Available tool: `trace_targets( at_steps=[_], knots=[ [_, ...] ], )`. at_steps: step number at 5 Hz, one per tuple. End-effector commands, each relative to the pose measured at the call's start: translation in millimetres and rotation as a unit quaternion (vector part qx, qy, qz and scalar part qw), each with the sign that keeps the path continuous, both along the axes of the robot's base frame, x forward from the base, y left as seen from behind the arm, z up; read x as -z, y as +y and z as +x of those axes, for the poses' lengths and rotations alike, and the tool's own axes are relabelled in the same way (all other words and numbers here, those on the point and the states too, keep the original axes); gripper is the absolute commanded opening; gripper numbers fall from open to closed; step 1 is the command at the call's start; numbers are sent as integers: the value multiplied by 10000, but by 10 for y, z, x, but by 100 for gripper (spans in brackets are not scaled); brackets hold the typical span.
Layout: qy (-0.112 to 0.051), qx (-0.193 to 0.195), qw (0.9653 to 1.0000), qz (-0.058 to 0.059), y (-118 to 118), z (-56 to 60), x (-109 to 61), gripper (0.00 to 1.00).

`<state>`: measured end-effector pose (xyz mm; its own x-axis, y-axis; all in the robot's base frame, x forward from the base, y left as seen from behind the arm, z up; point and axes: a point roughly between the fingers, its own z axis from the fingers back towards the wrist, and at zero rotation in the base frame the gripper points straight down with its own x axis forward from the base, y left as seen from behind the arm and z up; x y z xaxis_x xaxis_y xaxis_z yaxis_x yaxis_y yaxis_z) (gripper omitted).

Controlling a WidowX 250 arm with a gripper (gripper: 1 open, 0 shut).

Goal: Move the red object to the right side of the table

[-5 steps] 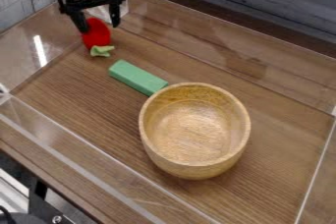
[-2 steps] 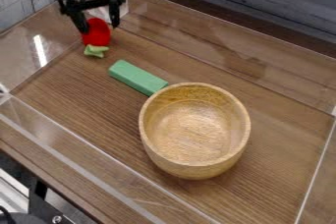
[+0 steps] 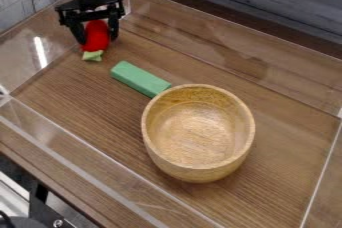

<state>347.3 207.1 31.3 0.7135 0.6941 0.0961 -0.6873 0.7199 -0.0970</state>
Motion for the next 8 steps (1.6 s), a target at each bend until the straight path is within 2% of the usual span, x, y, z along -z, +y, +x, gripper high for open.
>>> trace_targets(
  at_steps=[1, 3, 8],
  knots=[
    [-63, 76, 9999, 79, -43, 20, -56, 0],
    [35, 247, 9997, 66, -166, -6, -119, 0],
    [296, 630, 9975, 87, -290, 10, -47, 0]
  ],
)
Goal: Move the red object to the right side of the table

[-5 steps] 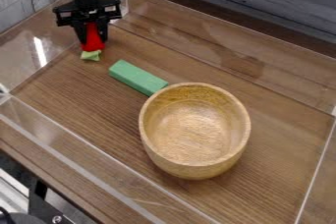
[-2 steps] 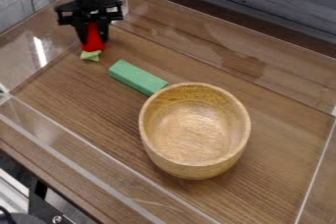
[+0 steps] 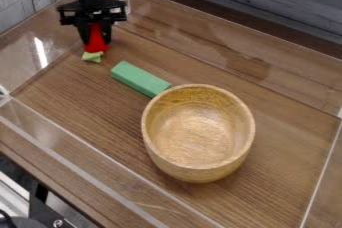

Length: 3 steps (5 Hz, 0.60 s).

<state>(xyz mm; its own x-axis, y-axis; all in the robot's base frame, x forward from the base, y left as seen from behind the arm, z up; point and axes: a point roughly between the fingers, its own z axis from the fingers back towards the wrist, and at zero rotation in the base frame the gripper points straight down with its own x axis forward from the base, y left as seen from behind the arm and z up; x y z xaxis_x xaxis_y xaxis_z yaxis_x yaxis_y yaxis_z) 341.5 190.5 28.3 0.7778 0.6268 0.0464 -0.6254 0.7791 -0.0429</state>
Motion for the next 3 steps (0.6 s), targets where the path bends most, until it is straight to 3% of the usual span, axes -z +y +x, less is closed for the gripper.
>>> trace_targets(
  at_steps=[1, 2, 3],
  knots=[
    [-12, 243, 9997, 36, -129, 73, -49, 0],
    [54, 294, 9996, 29, -129, 74, -22, 0],
    [111, 344, 9993, 13, -136, 68, -15, 100]
  ],
)
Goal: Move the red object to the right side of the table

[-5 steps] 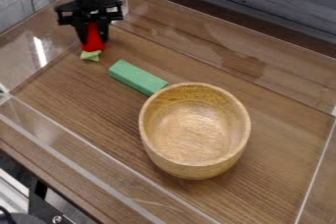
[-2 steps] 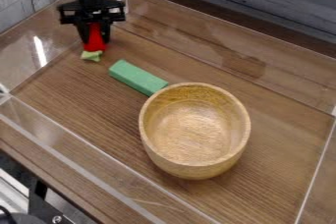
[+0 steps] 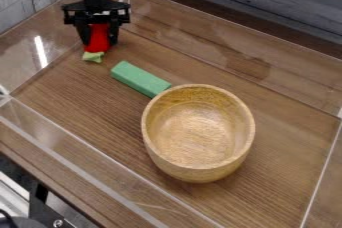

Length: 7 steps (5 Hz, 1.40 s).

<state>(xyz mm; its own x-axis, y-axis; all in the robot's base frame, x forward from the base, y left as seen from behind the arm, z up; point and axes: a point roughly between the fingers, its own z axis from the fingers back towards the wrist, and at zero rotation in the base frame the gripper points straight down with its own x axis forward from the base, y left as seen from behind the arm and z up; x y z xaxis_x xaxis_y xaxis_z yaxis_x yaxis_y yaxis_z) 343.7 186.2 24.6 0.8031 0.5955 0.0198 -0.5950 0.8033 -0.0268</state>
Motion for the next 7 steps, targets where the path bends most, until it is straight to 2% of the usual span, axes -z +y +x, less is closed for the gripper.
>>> trace_targets(
  at_steps=[1, 2, 6, 7],
  knots=[
    [-1, 151, 9999, -59, -140, 11, -161, 0],
    [9, 160, 9998, -113, -158, -13, -287, 0],
    [162, 182, 9996, -121, -28, -45, -228, 0],
    [123, 281, 9993, -196, -104, -13, -337, 0]
  ],
)
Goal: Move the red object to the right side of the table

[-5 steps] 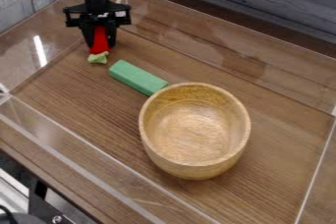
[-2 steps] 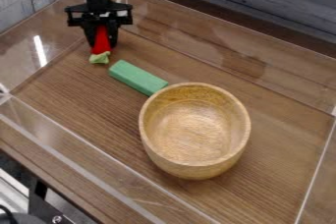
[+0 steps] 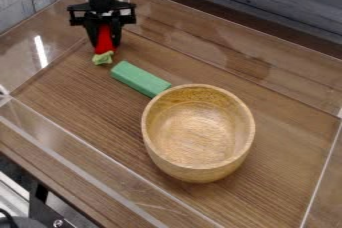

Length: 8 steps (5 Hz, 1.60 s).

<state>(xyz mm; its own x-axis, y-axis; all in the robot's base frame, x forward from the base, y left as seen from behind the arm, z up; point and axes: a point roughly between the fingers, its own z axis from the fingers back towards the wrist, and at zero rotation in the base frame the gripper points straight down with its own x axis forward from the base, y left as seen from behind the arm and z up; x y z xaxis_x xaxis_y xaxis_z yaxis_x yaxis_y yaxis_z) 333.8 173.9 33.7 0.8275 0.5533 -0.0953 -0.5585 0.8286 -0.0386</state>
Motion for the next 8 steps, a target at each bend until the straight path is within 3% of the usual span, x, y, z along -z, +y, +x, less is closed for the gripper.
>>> trace_targets(
  at_steps=[1, 3, 4, 5, 6, 7, 8],
  knots=[
    [-396, 158, 9991, 80, -84, 132, -390, 0],
    [-636, 714, 9951, -231, -600, 320, -760, 0],
    [-689, 1085, 9909, -400, -965, 351, -882, 0],
    [-687, 1428, 9859, -540, -1260, 262, -986, 0],
    [-624, 1805, 9793, -667, -1603, 120, -1026, 0],
    [-576, 2105, 9732, -727, -1911, 156, -933, 0],
    [-522, 2336, 9682, -726, -2038, 202, -740, 0]
  ],
)
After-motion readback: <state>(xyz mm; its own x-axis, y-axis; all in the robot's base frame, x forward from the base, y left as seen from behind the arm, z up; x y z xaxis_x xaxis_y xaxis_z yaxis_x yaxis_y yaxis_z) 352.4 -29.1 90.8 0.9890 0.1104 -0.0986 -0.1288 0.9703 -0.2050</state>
